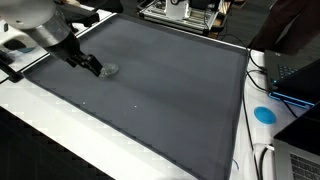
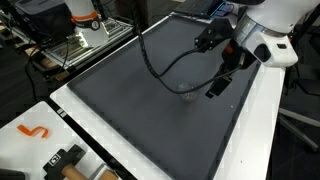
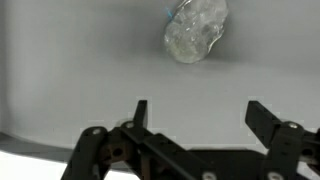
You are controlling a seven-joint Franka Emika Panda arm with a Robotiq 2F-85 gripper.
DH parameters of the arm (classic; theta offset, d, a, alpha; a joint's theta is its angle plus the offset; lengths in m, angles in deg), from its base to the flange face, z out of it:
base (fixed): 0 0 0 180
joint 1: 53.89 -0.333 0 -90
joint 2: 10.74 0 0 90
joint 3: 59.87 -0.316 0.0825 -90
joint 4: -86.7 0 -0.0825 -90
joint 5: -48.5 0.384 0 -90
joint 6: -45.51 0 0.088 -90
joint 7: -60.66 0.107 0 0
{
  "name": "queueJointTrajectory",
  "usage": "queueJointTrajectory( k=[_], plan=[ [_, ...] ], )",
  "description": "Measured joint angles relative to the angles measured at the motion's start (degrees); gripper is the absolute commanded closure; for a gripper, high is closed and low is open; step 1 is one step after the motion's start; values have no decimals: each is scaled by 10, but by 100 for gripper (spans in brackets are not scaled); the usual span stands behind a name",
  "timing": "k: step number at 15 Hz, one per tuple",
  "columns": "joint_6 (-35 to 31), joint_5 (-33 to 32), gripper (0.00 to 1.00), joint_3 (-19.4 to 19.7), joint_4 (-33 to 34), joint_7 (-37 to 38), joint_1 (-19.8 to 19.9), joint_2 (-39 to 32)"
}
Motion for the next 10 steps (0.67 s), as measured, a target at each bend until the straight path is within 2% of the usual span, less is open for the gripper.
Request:
queueJointTrajectory(
  k=[10],
  plan=[
    [-15,-90,0,-11,-142,-3,-42,85]
  ],
)
